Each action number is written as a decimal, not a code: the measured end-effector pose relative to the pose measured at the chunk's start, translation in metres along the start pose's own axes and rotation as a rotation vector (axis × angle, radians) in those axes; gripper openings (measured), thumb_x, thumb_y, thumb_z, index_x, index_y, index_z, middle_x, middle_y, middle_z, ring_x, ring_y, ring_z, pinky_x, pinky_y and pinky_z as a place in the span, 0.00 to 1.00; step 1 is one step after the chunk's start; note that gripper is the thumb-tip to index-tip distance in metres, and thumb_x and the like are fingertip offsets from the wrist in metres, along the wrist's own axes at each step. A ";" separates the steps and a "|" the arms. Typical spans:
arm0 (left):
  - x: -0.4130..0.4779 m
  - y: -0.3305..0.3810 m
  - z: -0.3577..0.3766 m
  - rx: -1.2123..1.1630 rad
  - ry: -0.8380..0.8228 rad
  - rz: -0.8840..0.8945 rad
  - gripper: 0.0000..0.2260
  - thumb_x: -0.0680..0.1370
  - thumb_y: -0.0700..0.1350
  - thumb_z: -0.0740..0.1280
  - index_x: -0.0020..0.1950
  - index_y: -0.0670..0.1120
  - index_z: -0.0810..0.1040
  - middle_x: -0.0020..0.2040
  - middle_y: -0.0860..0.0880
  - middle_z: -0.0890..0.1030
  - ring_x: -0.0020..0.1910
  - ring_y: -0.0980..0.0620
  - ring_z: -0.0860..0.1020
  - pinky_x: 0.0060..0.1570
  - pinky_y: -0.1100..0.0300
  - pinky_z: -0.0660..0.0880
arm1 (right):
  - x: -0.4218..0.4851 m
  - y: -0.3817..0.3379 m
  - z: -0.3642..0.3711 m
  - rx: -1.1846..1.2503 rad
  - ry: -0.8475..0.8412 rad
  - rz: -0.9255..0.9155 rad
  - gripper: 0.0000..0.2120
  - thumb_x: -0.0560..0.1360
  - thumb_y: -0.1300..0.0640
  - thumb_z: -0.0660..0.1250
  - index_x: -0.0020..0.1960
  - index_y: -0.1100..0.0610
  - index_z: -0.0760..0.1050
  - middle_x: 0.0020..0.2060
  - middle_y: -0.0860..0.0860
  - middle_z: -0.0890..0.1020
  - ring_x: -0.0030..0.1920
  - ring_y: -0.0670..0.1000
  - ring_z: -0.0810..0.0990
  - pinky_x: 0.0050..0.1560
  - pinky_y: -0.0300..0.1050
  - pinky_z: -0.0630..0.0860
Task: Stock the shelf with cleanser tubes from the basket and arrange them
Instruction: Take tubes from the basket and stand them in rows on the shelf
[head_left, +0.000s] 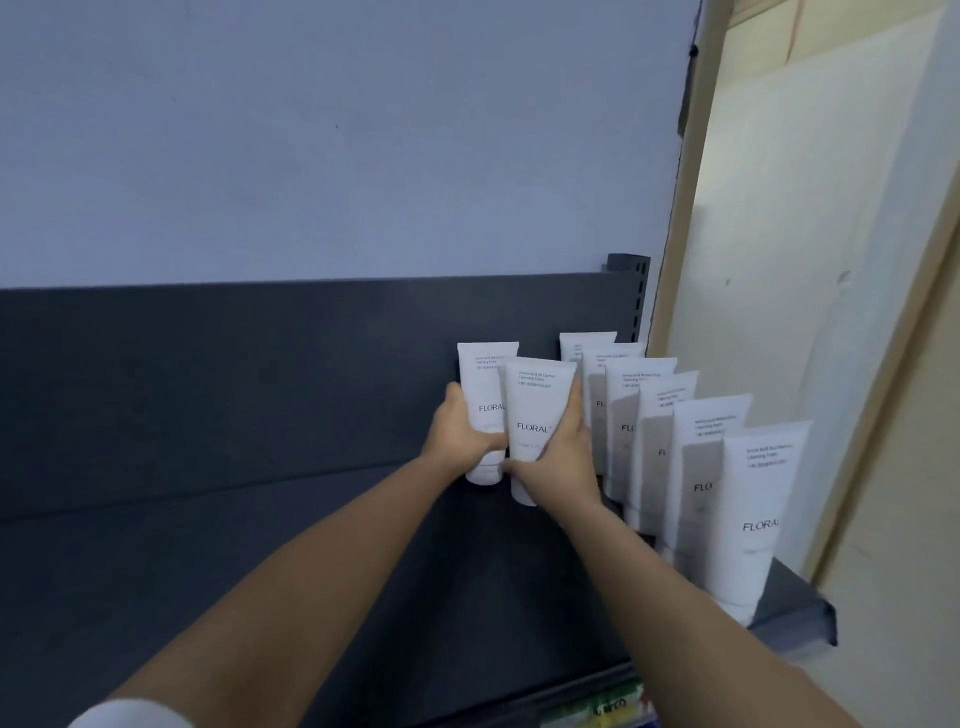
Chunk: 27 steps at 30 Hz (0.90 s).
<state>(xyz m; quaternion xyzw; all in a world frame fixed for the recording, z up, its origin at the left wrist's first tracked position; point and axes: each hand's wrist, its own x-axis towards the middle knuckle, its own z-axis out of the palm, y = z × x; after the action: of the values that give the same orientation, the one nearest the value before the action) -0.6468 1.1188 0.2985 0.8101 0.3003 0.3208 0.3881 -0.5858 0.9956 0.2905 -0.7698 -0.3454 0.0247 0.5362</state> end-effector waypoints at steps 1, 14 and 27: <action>0.000 0.002 0.002 0.019 -0.011 -0.005 0.31 0.63 0.52 0.79 0.58 0.45 0.67 0.52 0.52 0.77 0.48 0.55 0.78 0.46 0.52 0.79 | 0.001 0.001 0.003 -0.111 0.001 0.061 0.52 0.64 0.57 0.73 0.75 0.46 0.41 0.64 0.54 0.70 0.58 0.57 0.75 0.49 0.50 0.76; 0.011 0.003 0.025 -0.007 -0.005 -0.017 0.26 0.64 0.56 0.73 0.57 0.47 0.70 0.51 0.50 0.80 0.48 0.51 0.80 0.47 0.51 0.80 | 0.008 0.015 0.010 -0.136 0.025 0.104 0.30 0.70 0.55 0.71 0.65 0.61 0.58 0.57 0.58 0.75 0.56 0.58 0.77 0.45 0.44 0.72; 0.017 -0.011 0.028 -0.045 -0.088 0.044 0.15 0.70 0.39 0.74 0.53 0.42 0.73 0.45 0.50 0.79 0.42 0.49 0.80 0.43 0.58 0.79 | 0.016 0.018 0.011 -0.148 -0.032 0.133 0.24 0.69 0.59 0.69 0.59 0.59 0.59 0.58 0.57 0.75 0.56 0.58 0.77 0.44 0.42 0.69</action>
<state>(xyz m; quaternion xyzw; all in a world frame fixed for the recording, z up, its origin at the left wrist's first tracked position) -0.6180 1.1244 0.2804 0.8208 0.2579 0.3002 0.4120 -0.5692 1.0099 0.2759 -0.8281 -0.3027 0.0470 0.4695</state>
